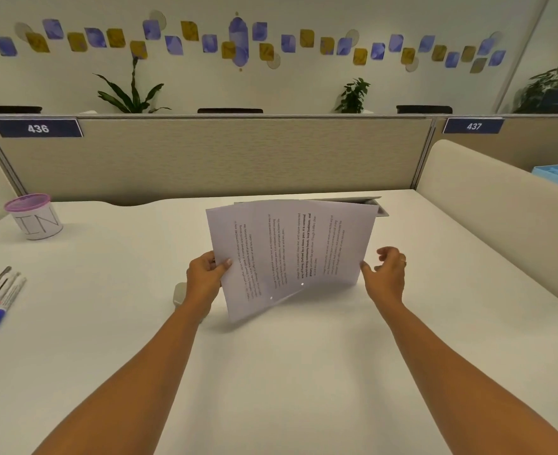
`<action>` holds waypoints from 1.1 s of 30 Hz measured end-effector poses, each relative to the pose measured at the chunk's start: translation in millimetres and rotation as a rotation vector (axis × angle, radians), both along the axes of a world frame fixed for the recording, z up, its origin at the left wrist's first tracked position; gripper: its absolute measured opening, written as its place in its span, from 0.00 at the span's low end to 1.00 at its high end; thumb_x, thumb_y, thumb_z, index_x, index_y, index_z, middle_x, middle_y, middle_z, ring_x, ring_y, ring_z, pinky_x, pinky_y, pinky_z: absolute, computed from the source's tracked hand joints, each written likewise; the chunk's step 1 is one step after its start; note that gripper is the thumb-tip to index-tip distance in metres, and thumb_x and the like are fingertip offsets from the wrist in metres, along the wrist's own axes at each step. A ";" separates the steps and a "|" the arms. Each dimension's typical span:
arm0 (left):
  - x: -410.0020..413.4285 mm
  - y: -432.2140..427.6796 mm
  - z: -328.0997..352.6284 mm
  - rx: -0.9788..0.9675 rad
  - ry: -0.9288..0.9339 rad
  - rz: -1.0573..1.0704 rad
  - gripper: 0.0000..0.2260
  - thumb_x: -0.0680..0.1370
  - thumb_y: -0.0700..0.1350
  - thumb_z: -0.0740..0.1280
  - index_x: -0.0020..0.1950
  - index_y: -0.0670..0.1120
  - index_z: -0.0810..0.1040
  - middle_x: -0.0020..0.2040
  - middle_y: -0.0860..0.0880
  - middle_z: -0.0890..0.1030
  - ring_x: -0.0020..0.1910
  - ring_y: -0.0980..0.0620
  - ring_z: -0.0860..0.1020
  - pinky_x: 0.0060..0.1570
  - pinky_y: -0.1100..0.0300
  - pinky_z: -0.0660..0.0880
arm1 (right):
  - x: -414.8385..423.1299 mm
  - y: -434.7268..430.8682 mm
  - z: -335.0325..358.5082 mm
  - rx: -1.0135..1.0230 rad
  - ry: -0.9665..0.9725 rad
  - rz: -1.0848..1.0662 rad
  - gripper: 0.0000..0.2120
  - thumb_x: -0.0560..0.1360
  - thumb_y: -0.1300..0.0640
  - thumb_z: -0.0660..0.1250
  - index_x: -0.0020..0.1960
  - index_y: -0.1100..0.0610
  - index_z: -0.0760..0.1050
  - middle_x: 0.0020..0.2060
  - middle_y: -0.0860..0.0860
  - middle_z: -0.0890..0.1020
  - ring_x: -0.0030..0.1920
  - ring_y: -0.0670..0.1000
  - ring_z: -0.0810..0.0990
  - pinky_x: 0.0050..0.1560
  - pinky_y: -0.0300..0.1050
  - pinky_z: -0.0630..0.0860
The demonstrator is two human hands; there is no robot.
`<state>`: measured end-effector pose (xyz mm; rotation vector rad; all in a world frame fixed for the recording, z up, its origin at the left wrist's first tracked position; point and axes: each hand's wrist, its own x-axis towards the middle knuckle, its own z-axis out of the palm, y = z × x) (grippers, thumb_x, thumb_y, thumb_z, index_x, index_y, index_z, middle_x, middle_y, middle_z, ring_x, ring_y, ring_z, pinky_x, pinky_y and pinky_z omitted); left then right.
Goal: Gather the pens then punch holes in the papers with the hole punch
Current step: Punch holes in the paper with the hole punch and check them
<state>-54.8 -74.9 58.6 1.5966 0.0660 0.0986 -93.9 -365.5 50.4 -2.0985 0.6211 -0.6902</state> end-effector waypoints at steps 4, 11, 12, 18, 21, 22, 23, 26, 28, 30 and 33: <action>2.9 -9.3 1.7 -0.034 0.037 0.061 0.07 0.76 0.39 0.66 0.53 0.45 0.76 0.50 0.45 0.81 0.50 0.42 0.80 0.53 0.45 0.78 | -2.4 7.0 -5.6 -0.013 0.269 0.098 0.12 0.76 0.53 0.65 0.51 0.63 0.73 0.51 0.61 0.79 0.50 0.59 0.78 0.46 0.46 0.71; -1.0 -24.8 2.0 -0.222 0.071 0.068 0.13 0.76 0.34 0.64 0.61 0.35 0.74 0.55 0.42 0.79 0.50 0.44 0.78 0.49 0.52 0.76 | -6.7 35.8 -2.1 0.736 0.503 0.407 0.21 0.77 0.44 0.61 0.54 0.63 0.72 0.47 0.59 0.80 0.40 0.54 0.80 0.40 0.44 0.77; -2.5 -26.7 2.2 -0.240 0.073 0.062 0.13 0.76 0.34 0.64 0.61 0.35 0.74 0.54 0.42 0.79 0.50 0.44 0.78 0.48 0.53 0.77 | -5.0 38.5 -1.8 0.816 0.443 0.431 0.18 0.77 0.47 0.62 0.55 0.62 0.72 0.47 0.58 0.80 0.41 0.54 0.80 0.41 0.44 0.78; -8.1 -28.1 6.4 -0.271 0.071 -0.009 0.15 0.76 0.33 0.65 0.63 0.38 0.72 0.54 0.44 0.79 0.51 0.45 0.79 0.48 0.55 0.76 | 2.7 44.3 4.8 0.986 0.029 0.436 0.12 0.77 0.69 0.59 0.60 0.62 0.71 0.49 0.56 0.79 0.45 0.54 0.79 0.43 0.44 0.77; -7.0 -20.2 9.6 -0.262 0.056 0.008 0.18 0.74 0.32 0.66 0.64 0.39 0.70 0.55 0.44 0.79 0.52 0.45 0.79 0.51 0.53 0.76 | 1.6 39.8 12.2 0.879 0.009 0.434 0.15 0.77 0.70 0.57 0.62 0.62 0.70 0.53 0.56 0.78 0.50 0.56 0.78 0.42 0.42 0.77; -6.0 -17.0 10.9 -0.268 0.054 0.018 0.20 0.74 0.32 0.67 0.65 0.39 0.69 0.56 0.43 0.79 0.53 0.44 0.79 0.51 0.53 0.76 | 1.2 37.6 14.8 0.847 -0.001 0.440 0.16 0.77 0.70 0.57 0.63 0.62 0.70 0.54 0.56 0.78 0.51 0.56 0.78 0.42 0.42 0.77; -4.8 -13.7 12.2 -0.271 0.052 0.028 0.21 0.73 0.32 0.67 0.65 0.40 0.68 0.56 0.43 0.78 0.53 0.44 0.78 0.51 0.53 0.76 | 0.9 35.3 17.1 0.820 -0.014 0.445 0.17 0.77 0.70 0.57 0.64 0.61 0.71 0.55 0.55 0.78 0.53 0.55 0.78 0.43 0.42 0.78; 0.1 -3.5 16.0 -0.139 0.039 0.008 0.19 0.72 0.34 0.70 0.61 0.42 0.72 0.53 0.44 0.79 0.50 0.44 0.79 0.44 0.57 0.77 | 1.8 29.3 24.3 0.756 -0.064 0.426 0.17 0.77 0.70 0.57 0.62 0.58 0.72 0.56 0.54 0.79 0.54 0.55 0.78 0.50 0.48 0.77; 3.1 -0.2 20.1 0.009 0.055 -0.077 0.16 0.71 0.35 0.71 0.57 0.43 0.75 0.49 0.43 0.80 0.45 0.45 0.79 0.40 0.59 0.76 | 2.2 26.5 29.4 0.715 -0.106 0.414 0.12 0.77 0.67 0.58 0.58 0.56 0.73 0.53 0.54 0.80 0.52 0.54 0.79 0.53 0.50 0.77; 5.0 -1.0 23.5 0.099 0.067 -0.148 0.13 0.72 0.34 0.70 0.55 0.42 0.76 0.46 0.42 0.81 0.40 0.47 0.80 0.39 0.60 0.76 | 2.1 26.4 34.2 0.651 -0.136 0.409 0.07 0.78 0.64 0.59 0.52 0.55 0.73 0.48 0.53 0.80 0.47 0.51 0.80 0.51 0.49 0.78; 7.0 -6.9 28.7 0.185 0.000 -0.143 0.10 0.73 0.35 0.69 0.53 0.38 0.77 0.41 0.45 0.82 0.36 0.50 0.80 0.39 0.61 0.76 | 3.0 30.7 41.0 0.575 -0.160 0.412 0.04 0.79 0.60 0.59 0.51 0.54 0.72 0.45 0.51 0.80 0.45 0.51 0.80 0.49 0.47 0.79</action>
